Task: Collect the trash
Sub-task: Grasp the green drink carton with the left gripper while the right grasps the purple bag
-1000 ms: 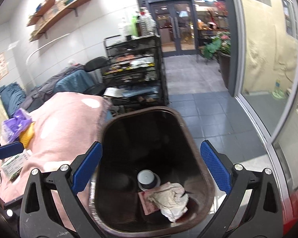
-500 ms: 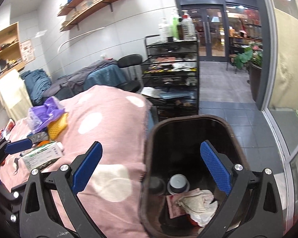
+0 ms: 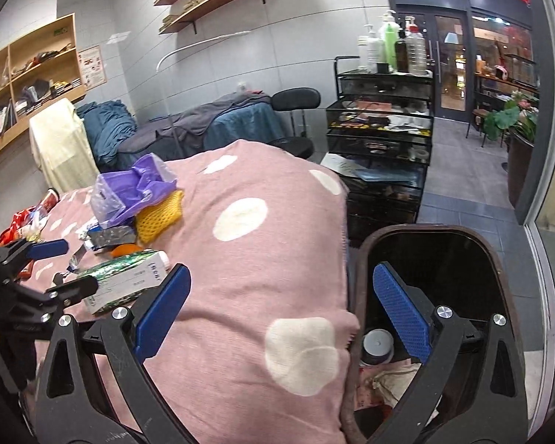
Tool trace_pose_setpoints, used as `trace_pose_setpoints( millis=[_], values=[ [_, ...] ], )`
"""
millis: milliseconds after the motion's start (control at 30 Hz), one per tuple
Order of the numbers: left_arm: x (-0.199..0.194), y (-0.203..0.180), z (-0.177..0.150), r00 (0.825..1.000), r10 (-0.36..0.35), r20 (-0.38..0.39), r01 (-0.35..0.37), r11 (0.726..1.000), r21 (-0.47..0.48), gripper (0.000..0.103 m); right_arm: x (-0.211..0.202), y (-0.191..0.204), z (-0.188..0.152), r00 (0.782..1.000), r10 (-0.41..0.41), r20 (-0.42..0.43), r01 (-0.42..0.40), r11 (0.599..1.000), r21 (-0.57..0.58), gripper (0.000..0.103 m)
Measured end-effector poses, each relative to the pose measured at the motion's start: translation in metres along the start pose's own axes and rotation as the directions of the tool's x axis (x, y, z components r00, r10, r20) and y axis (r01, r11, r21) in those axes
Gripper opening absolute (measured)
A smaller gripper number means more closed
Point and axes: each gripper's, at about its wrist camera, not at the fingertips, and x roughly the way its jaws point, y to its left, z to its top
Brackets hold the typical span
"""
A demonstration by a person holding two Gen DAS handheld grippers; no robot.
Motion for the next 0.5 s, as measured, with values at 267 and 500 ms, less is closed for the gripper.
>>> trace_pose_setpoints(
  millis=[267, 500],
  values=[
    [0.047, 0.023, 0.012, 0.971, -0.130, -0.202, 0.134, 0.991, 0.010, 0.091, 0.014, 0.023, -0.001, 0.998, 0.045, -0.035, -0.047, 0.998, -0.040, 0.098],
    [0.076, 0.018, 0.008, 0.946, -0.166, -0.278, 0.175, 0.985, 0.008, 0.055, 0.023, 0.033, 0.001, 0.995, 0.070, -0.069, -0.073, 0.996, -0.049, 0.098]
  ],
)
